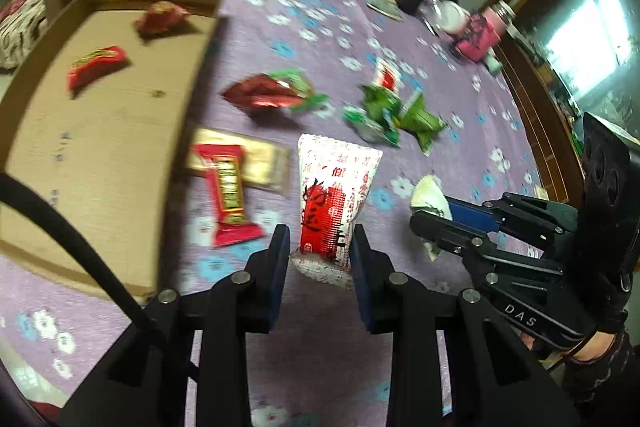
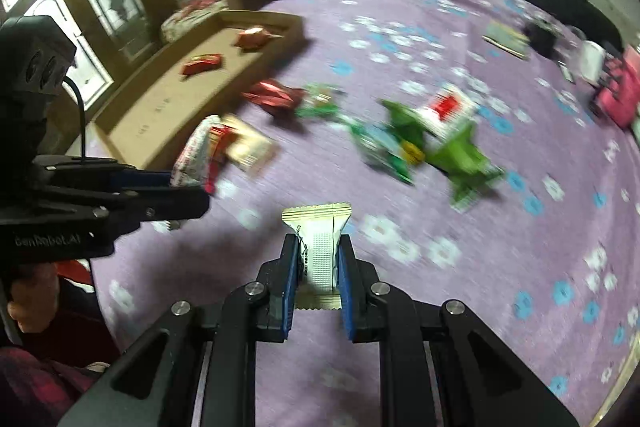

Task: Organize snacks
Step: 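Carry both packs over the cardboard box and open both tools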

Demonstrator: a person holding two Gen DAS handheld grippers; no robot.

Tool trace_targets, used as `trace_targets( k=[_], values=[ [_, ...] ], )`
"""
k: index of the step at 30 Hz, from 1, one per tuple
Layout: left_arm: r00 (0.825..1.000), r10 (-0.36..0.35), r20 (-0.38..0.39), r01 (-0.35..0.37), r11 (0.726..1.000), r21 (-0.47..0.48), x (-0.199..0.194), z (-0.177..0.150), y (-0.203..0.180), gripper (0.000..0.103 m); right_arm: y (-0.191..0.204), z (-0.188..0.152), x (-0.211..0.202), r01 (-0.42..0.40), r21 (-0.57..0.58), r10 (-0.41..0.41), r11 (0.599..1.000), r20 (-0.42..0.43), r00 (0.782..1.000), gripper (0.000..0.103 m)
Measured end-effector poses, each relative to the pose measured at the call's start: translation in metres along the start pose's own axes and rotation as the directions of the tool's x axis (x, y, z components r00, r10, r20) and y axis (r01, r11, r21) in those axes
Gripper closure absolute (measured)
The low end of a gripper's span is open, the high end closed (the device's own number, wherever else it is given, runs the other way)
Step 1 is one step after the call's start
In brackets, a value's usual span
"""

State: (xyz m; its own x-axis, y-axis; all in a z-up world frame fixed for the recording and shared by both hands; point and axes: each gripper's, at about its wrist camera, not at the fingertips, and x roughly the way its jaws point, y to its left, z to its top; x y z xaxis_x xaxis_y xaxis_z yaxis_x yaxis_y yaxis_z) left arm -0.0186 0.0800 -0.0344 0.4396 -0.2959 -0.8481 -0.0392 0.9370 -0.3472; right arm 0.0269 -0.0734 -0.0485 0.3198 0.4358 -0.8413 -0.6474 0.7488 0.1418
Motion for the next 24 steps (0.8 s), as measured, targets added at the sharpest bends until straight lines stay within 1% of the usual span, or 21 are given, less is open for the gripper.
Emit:
trace_targets(
  k=[3, 6, 11, 15, 20, 24],
  values=[
    [1.000, 0.014, 0.025, -0.013, 1.000, -0.028, -0.013, 0.002, 0.015, 0.071, 0.020, 0.018, 0.007, -0.047, -0.031, 0.047, 0.998, 0.002, 0.999, 0.086],
    [0.999, 0.021, 0.050, -0.018, 0.998, -0.062, -0.028, 0.006, 0.033, 0.071, 0.038, 0.034, 0.012, -0.074, -0.064, 0.075, 0.995, 0.010, 0.997, 0.086],
    [0.992, 0.076, 0.104, -0.065, 0.992, -0.108, -0.051, 0.011, 0.062, 0.071, 0.068, 0.062, 0.021, -0.121, -0.116, 0.125, 0.986, 0.026, 0.992, 0.086],
    [0.983, 0.126, 0.134, -0.107, 0.985, -0.138, -0.060, 0.017, 0.080, 0.071, 0.090, 0.082, 0.031, -0.144, -0.158, 0.152, 0.977, 0.038, 0.988, 0.086],
    [0.974, 0.171, 0.148, -0.145, 0.974, -0.172, -0.064, 0.024, 0.101, 0.071, 0.112, 0.105, 0.043, -0.159, -0.201, 0.172, 0.967, 0.045, 0.984, 0.086],
    [0.965, 0.213, 0.155, -0.181, 0.964, -0.194, -0.065, 0.034, 0.119, 0.071, 0.120, 0.124, 0.056, -0.160, -0.200, 0.175, 0.967, 0.059, 0.983, 0.086]
  ],
)
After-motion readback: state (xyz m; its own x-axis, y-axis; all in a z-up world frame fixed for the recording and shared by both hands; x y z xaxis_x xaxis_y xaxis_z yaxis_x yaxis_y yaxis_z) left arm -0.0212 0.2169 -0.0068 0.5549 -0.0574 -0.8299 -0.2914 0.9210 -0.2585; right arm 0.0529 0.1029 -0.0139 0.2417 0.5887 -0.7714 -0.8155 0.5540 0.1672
